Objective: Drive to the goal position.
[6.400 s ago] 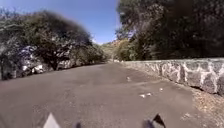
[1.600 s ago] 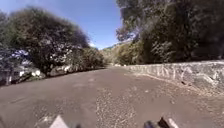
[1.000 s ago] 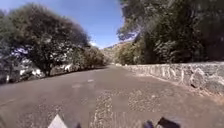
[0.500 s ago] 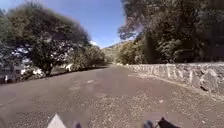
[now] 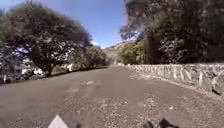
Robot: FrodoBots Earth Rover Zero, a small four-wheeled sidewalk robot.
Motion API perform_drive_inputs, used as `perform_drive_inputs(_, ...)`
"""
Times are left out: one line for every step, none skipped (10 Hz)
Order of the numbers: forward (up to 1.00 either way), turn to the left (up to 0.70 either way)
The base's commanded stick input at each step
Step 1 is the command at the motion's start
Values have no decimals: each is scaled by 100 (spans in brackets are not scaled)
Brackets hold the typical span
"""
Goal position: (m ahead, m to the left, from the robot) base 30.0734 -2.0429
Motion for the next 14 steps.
perform_drive_inputs(50, 0)
perform_drive_inputs(50, 0)
perform_drive_inputs(50, 0)
perform_drive_inputs(50, 0)
perform_drive_inputs(50, 0)
perform_drive_inputs(50, -50)
perform_drive_inputs(50, -50)
perform_drive_inputs(50, -50)
perform_drive_inputs(50, -50)
perform_drive_inputs(50, -50)
perform_drive_inputs(50, 0)
perform_drive_inputs(50, 0)
perform_drive_inputs(50, 0)
perform_drive_inputs(50, 0)
